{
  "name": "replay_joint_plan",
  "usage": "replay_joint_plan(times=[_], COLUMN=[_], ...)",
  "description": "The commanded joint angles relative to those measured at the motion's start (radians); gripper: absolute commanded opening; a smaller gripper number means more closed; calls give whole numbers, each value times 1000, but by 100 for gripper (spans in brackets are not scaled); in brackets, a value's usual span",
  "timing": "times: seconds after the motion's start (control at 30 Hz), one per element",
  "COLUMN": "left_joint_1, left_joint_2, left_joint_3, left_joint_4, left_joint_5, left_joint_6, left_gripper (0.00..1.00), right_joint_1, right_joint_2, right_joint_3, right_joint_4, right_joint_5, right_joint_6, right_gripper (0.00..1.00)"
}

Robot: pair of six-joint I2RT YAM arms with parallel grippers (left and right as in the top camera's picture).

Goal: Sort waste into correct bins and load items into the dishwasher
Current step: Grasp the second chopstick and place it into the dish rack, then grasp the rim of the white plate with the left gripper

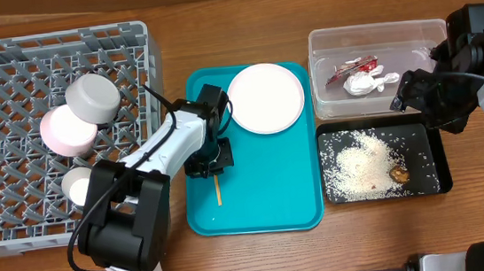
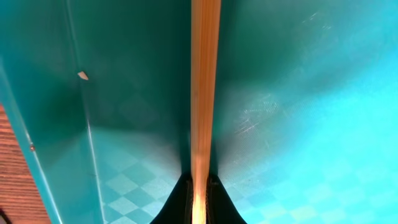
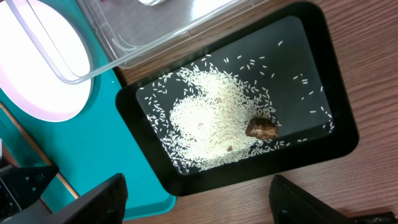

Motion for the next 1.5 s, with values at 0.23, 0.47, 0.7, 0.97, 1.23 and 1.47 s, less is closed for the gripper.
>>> replay_joint_plan(times=[0.23, 0.47, 0.7, 0.97, 1.23, 1.47], left_joint_1=[105, 251, 358, 350, 239, -5], left_joint_2=[-139, -223, -203, -197, -197, -175], left_joint_3=[216, 302, 301, 301, 301, 301], left_joint_4=[-136, -190, -175, -174, -142, 9], left_joint_5=[-68, -193, -205, -130, 23, 21], left_joint_6=[52, 165, 199, 209, 208, 289], left_gripper=[4, 5, 12, 34, 36, 47], right_joint_1=[2, 2, 2, 2, 2, 2], right_joint_2=[-8, -8, -8, -8, -8, -8], right_joint_3=[12, 12, 12, 12, 12, 12], right_joint_4=[2, 3, 6, 6, 6, 8], right_joint_5=[10, 10, 10, 10, 10, 10], right_joint_6=[-4, -4, -4, -4, -3, -4], right_gripper=[75, 75, 75, 75, 75, 75])
